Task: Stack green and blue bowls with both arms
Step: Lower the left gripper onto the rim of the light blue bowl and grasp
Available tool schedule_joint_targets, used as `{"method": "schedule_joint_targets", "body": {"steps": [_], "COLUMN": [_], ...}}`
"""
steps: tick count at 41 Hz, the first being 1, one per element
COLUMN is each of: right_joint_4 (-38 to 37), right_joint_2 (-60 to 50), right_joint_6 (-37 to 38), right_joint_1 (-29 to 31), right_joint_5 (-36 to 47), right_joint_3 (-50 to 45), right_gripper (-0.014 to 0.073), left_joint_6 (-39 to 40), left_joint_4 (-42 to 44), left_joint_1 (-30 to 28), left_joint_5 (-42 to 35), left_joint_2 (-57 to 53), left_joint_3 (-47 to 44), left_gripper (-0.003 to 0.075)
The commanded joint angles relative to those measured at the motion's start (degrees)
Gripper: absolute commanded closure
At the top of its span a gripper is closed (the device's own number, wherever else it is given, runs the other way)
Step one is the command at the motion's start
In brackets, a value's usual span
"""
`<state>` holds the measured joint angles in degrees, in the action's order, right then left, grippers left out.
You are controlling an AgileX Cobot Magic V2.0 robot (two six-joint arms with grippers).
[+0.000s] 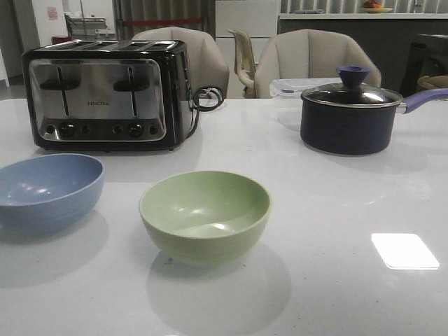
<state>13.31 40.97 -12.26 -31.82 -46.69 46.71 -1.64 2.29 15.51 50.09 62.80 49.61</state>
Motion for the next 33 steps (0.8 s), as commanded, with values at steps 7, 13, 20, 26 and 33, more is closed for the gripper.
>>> {"method": "schedule_joint_targets", "body": {"steps": [7,13,20,26,33], "right_joint_4": [0.18,0.18,0.18,0.18,0.18], "right_joint_2": [-0.27,-0.27,-0.27,-0.27,-0.27], "right_joint_6": [-0.51,-0.51,-0.51,-0.51,-0.51], "right_joint_1": [0.11,0.11,0.11,0.11,0.11], "right_joint_5": [3.52,3.52,3.52,3.46,3.46], "right_joint_3": [1.54,1.54,1.54,1.54,1.54], "right_gripper": [0.015,0.015,0.015,0.015,0.015], "left_joint_6": [1.64,1.64,1.64,1.64,1.64], "left_joint_4": [0.39,0.35,-0.39,-2.29,-5.73], "left_joint_1": [-6.12,-8.36,-9.11,-9.11,-9.11], "left_joint_5": [-7.36,-11.7,-16.3,-19.08,-19.87], "left_joint_2": [15.49,23.42,30.61,34.47,36.43], "left_joint_3": [7.99,10.74,12.39,13.28,13.8], "left_gripper": [0.0066,0.0066,0.0066,0.0067,0.0093]}}
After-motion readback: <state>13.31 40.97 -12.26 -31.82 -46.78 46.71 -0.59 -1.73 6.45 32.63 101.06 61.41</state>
